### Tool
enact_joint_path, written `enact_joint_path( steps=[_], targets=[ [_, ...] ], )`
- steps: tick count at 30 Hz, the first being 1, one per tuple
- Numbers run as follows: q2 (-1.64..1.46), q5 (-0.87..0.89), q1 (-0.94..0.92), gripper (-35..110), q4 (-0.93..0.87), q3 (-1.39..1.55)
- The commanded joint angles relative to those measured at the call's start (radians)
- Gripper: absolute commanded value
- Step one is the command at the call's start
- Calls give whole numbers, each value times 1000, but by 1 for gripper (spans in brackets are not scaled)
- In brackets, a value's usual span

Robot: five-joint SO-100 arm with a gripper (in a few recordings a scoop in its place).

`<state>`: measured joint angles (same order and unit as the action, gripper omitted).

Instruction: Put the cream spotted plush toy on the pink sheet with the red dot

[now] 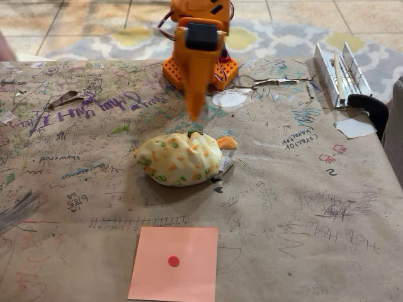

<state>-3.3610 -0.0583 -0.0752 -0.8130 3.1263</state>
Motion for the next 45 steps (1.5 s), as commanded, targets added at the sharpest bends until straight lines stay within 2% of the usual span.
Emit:
enact_joint_path(
  steps=[1, 18, 30, 35, 39, 41, 45],
  targets=[
    [-12, 57, -34, 0, 8, -18],
    [-12, 94, -60, 0, 6, -18],
    [-12, 58, -54, 0, 5, -18],
    [48, -69, -63, 0, 124, -86],
    [155, -202, -35, 0, 106, -299],
    [209, -367, 23, 0, 43, -408],
    [293, -896, 86, 16, -129, -505]
  ],
)
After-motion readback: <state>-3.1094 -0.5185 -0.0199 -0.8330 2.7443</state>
